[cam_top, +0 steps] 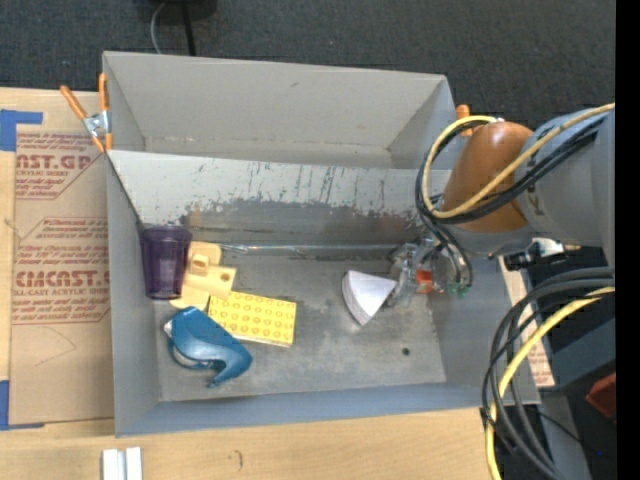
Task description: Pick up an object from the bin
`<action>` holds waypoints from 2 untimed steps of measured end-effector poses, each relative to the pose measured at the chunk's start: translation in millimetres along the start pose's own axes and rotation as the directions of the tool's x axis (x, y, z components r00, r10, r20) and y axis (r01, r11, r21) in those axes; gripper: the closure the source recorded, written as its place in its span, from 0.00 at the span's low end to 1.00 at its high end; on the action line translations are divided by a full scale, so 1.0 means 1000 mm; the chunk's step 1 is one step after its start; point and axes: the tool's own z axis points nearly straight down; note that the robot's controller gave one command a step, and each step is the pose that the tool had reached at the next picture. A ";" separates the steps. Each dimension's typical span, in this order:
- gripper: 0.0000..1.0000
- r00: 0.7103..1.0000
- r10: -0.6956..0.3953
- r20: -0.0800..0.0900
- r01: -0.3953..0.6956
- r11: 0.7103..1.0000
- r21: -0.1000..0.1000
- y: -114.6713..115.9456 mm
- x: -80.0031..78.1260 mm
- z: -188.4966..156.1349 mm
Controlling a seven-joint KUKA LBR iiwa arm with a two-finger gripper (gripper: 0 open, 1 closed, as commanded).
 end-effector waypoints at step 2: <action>0.00 0.994 -0.105 0.007 0.105 0.994 0.001 0.007 0.003 -0.152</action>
Offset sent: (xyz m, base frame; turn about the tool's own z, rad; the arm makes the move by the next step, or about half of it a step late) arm -0.0046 0.0081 0.1499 -0.1048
